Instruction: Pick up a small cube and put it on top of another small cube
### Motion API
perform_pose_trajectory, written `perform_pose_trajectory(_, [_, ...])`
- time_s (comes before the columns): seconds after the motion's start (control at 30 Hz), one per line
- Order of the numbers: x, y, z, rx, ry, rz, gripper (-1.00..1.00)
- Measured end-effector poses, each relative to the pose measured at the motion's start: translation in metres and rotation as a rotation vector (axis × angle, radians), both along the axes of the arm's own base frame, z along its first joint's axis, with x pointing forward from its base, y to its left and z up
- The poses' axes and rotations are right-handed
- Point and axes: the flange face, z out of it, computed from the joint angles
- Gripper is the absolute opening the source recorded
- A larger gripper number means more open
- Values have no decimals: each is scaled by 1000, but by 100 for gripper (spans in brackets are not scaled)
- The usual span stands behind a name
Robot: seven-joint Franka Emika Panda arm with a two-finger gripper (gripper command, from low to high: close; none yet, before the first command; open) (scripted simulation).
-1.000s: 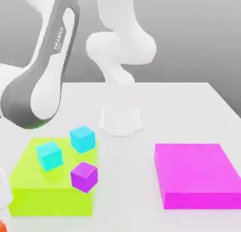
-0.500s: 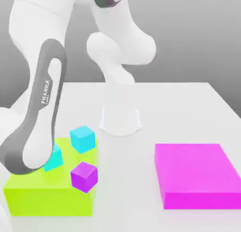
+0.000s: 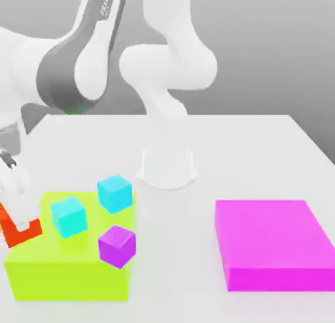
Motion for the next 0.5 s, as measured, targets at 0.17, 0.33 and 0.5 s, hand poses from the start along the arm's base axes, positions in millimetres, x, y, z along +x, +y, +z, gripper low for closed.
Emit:
perform_pose_trajectory(0.17, [-40, 26, 24, -15, 11, -97, -100])
perform_pose_trajectory(0.33, [-63, 40, 3, -33, 19, -156, -100])
perform_pose_trajectory(0.5, [-65, 41, -30, -34, 20, -158, 100])
